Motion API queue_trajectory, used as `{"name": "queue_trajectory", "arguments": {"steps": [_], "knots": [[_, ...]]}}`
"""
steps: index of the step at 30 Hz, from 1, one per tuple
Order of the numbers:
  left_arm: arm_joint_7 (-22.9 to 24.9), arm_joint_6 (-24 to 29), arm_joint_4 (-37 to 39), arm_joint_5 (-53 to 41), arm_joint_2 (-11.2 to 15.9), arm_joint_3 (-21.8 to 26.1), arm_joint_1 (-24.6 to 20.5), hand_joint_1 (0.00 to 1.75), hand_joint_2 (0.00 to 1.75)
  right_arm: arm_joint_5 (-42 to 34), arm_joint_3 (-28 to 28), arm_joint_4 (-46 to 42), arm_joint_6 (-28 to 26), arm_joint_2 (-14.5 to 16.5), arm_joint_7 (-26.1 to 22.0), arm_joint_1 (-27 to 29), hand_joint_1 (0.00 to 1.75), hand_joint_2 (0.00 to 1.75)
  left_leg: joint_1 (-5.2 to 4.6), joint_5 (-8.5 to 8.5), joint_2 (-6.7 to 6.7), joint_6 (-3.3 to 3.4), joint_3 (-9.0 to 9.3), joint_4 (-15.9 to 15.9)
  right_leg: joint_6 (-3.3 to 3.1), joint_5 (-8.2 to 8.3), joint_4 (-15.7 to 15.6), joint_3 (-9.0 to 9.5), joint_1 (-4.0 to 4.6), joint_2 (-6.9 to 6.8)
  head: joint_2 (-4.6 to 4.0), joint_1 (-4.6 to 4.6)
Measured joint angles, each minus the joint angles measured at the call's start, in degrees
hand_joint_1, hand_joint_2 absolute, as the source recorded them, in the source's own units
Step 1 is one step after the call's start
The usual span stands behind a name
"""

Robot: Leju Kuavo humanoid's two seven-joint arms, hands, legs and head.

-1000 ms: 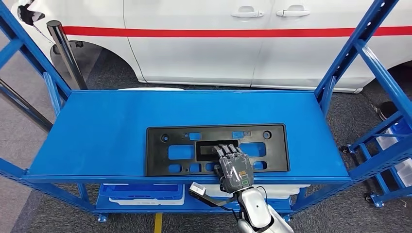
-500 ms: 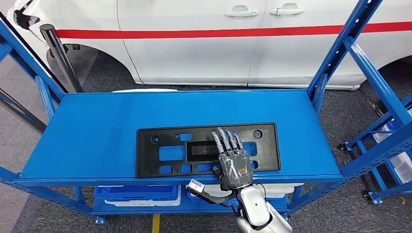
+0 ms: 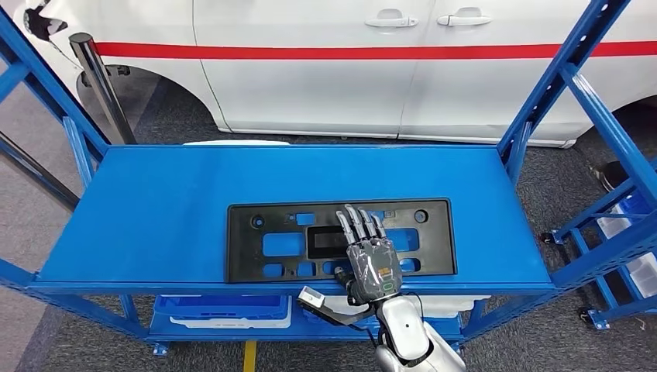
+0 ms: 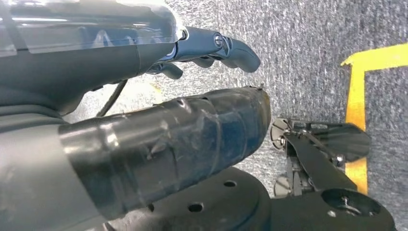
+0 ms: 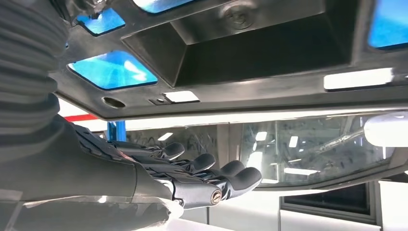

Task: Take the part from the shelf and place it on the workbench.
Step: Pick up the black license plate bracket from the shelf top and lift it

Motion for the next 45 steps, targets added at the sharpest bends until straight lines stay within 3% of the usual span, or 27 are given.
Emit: {"name": "queue_trajectory", "arguments": {"steps": [1,5,7,9,10,11,12,14,16,19,21,24,25,26,27,28,30,31,34,36,37,39,40,41,42,43,45], "knots": [[0.0,0.0,0.0,0.0,0.0,0.0,0.0,0.0,0.0,-0.7,0.0,0.0,0.3,0.0,-0.4,-0.1,0.0,0.0,-0.08,-0.08,-0.02,-0.35,-0.07,0.1,-0.26,0.28,-1.6,0.64,0.11,0.03,0.0,-0.01],[-0.3,-0.1,0.0,0.0,0.0,0.2,-0.1,0.0,0.0,-6.0,0.0,0.1,3.4,0.1,-3.1,-0.3,0.0,0.0,0.13,-0.94,-0.01,-1.71,-0.37,0.9,-1.71,0.41,-2.4,0.82,0.24,0.14,0.0,-0.05],[-0.5,0.0,0.0,0.0,0.0,0.4,-0.1,0.0,0.0,-10.1,0.0,0.2,6.0,0.2,-5.1,-0.5,0.0,0.0,0.24,-3.82,-0.05,-2.05,-2.6,5.7,-2.37,0.54,-2.7,0.98,0.2,0.01,0.0,-0.09],[-0.6,0.0,0.0,0.1,0.0,0.6,0.0,0.0,0.0,-14.1,0.0,0.5,8.7,0.3,-7.0,-0.8,0.0,0.0,0.24,-7.05,-0.06,-2.18,-6.32,13.2,-2.7,0.46,-2.7,0.94,0.44,-0.05,0.0,-0.1],[-0.6,0.0,0.0,0.1,0.0,0.7,0.0,0.0,0.0,-16.0,0.0,0.7,9.9,0.3,-7.8,-1.0,0.0,0.0,0.24,-7.58,-0.06,-2.2,-7.61,15.7,-2.79,0.41,-2.6,0.96,0.58,-0.04,0.0,-0.1],[-0.6,0.0,0.0,0.1,0.0,0.8,0.1,0.0,0.0,-17.6,0.0,0.8,10.8,0.3,-8.5,-1.1,0.0,0.0,0.23,-7.03,-0.06,-2.13,-8.01,16.2,-2.86,0.34,-2.6,1.03,0.7,-0.02,0.0,-0.1],[-0.6,0.0,0.0,0.1,0.0,0.9,0.1,0.0,0.0,-18.8,0.0,0.9,11.6,0.3,-9.0,-1.3,0.0,0.0,0.21,-5.41,-0.06,-1.97,-7.32,14.4,-2.88,0.27,-2.6,1.15,0.79,0.03,0.0,-0.11],[-0.6,0.1,0.0,0.1,0.0,1.0,0.1,0.0,0.0,-20.6,0.0,0.9,12.6,0.4,-9.7,-1.8,0.0,0.0,0.01,-1.25,-0.07,-1.34,-3.99,6.8,-2.77,0.07,-2.5,1.4,1.0,0.13,0.0,-0.1],[-0.7,0.1,0.0,0.1,0.1,1.1,0.1,0.0,0.0,-21.3,0.1,0.9,13.0,0.4,-10.0,-2.4,0.0,0.0,-0.29,0.65,-0.1,-0.77,-1.64,1.3,-2.39,-0.07,-2.3,1.35,1.17,0.21,0.0,-0.09],[-0.7,0.1,0.0,0.1,0.1,1.3,0.0,0.0,0.0,-21.9,0.2,0.9,13.2,0.4,-10.1,-2.8,0.0,0.0,-0.36,0.82,-0.17,-0.21,-1.27,0.1,-1.55,-0.11,-2.3,1.22,1.09,0.18,0.0,-0.08],[-0.7,0.0,0.0,0.1,0.0,1.4,0.0,0.0,0.0,-21.7,0.2,0.9,12.5,0.4,-10.0,-2.9,0.0,0.0,-0.08,1.18,-0.13,0.37,-0.91,-0.5,-0.87,-1.45,-0.6,0.5,0.99,0.17,0.0,-0.04],[-0.7,-0.3,0.0,0.0,0.0,1.5,0.0,0.0,0.0,-18.9,0.4,0.9,9.3,0.3,-8.9,-2.9,0.0,0.0,-0.01,1.28,-0.05,0.93,-0.75,-0.8,0.01,-6.01,8.7,-3.96,0.55,0.15,0.0,0.0],[-0.6,-0.4,0.0,0.0,0.0,1.5,0.0,0.0,0.0,-17.3,0.6,0.9,7.7,0.3,-8.3,-2.8,0.0,0.0,-0.01,1.24,-0.05,0.96,-0.74,-0.8,0.24,-6.71,11.4,-5.37,0.37,0.15,0.0,0.01],[-0.6,-0.6,0.0,-0.1,0.0,1.6,0.0,0.0,0.0,-15.3,0.8,0.9,5.8,0.3,-7.5,-2.6,0.0,0.0,0.01,1.18,-0.07,0.93,-0.7,-0.8,0.41,-6.36,12.3,-5.98,0.18,0.12,0.0,0.0],[-0.6,-0.7,0.0,-0.2,0.0,1.6,0.0,0.0,0.0,-13.1,0.9,0.8,3.8,0.3,-6.8,-2.4,0.0,0.0,0.05,1.08,-0.1,0.84,-0.65,-0.7,0.52,-5.01,11.2,-5.58,-0.01,0.09,0.0,0.02],[-0.5,-0.8,0.0,-0.3,-0.1,1.6,0.0,0.0,0.0,-10.8,1.0,0.6,1.8,0.3,-6.0,-2.3,0.0,0.0,0.09,0.93,-0.13,0.68,-0.57,-0.6,0.56,-2.93,8.1,-4.21,-0.2,0.05,0.0,0.01],[-0.5,-0.9,0.0,-0.5,-0.2,1.6,0.0,0.0,0.0,-7.3,1.1,0.3,-1.3,0.4,-5.0,-2.1,0.0,0.0,0.06,0.51,-0.19,0.19,-0.59,-0.1,0.33,-0.1,1.2,-1.04,-0.25,-0.02,0.0,0.01],[-0.5,-1.0,0.0,-0.6,-0.3,1.6,-0.1,0.0,0.0,-6.3,1.1,0.1,-2.1,0.4,-4.8,-2.0,0.0,0.0,0.0,0.36,-0.2,-0.14,-0.67,0.1,0.09,0.39,-0.8,-0.12,-0.13,-0.02,0.0,-0.02],[-0.4,-1.0,0.0,-0.7,-0.4,1.6,-0.2,0.0,0.0,-5.5,1.2,-0.2,-2.7,0.5,-4.5,-1.6,0.0,0.0,-0.01,0.2,-0.19,-1.19,-0.79,0.0,-0.88,0.28,-1.7,0.16,0.18,0.1,0.0,-0.07],[-0.3,-1.0,0.0,-0.9,-0.4,1.7,-0.2,0.0,0.0,-5.3,1.2,-0.4,-2.9,0.6,-4.5,-1.5,0.0,0.0,0.23,-0.89,-0.22,-1.89,-1.23,1.2,-1.66,0.51,-2.2,0.35,0.08,0.11,0.0,-0.08],[-0.3,-1.1,0.0,-0.9,-0.4,1.7,-0.2,0.0,0.0,-5.2,1.2,-0.5,-3.0,0.7,-4.5,-1.5,0.0,0.0,0.34,-2.27,-0.24,-2.14,-2.18,3.3,-2.06,0.6,-2.4,0.44,0.04,0.06,0.0,-0.08],[-0.2,-1.1,0.0,-1.0,-0.4,1.7,-0.2,0.0,0.0,-5.2,1.2,-0.7,-3.2,0.9,-4.8,-1.3,0.0,0.0,0.41,-5.81,-0.24,-2.37,-5.42,10.5,-2.56,0.56,-2.5,0.46,0.21,-0.07,0.0,-0.09],[-0.2,-1.1,0.0,-1.0,-0.4,1.7,-0.1,0.0,0.0,-5.3,1.2,-0.7,-3.1,0.9,-5.0,-1.1,0.0,0.0,0.41,-7.07,-0.24,-2.42,-7.05,13.9,-2.66,0.52,-2.5,0.46,0.33,-0.1,0.0,-0.08],[-0.2,-1.1,0.0,-1.0,-0.4,1.7,-0.1,0.0,0.0,-5.5,1.2,-0.7,-3.1,0.9,-5.1,-1.0,0.0,0.0,0.41,-7.3,-0.23,-2.42,-7.95,15.7,-2.72,0.49,-2.4,0.47,0.45,-0.1,0.0,-0.08],[-0.2,-1.1,0.0,-1.1,-0.4,1.7,0.0,0.0,0.0,-5.6,1.2,-0.7,-3.0,0.9,-5.2,-0.8,0.0,0.0,0.41,-6.48,-0.23,-2.36,-7.91,15.5,-2.74,0.46,-2.4,0.49,0.53,-0.05,0.0,-0.08],[-0.2,-1.1,0.0,-1.1,-0.4,1.7,0.0,0.0,0.0,-5.7,1.2,-0.7,-3.0,0.9,-5.2,-0.8,0.0,0.0,0.4,-4.66,-0.23,-2.21,-6.77,13.1,-2.73,0.41,-2.3,0.55,0.59,0.02,0.0,-0.09],[-0.2,-1.1,0.0,-1.1,-0.4,1.7,0.0,0.0,0.0,-6.4,1.2,-0.7,-2.5,0.9,-5.8,-0.8,0.0,0.0,0.28,-1.03,-0.24,-1.72,-3.21,5.5,-2.55,0.27,-2.1,0.63,0.76,0.13,0.0,-0.09]]}}
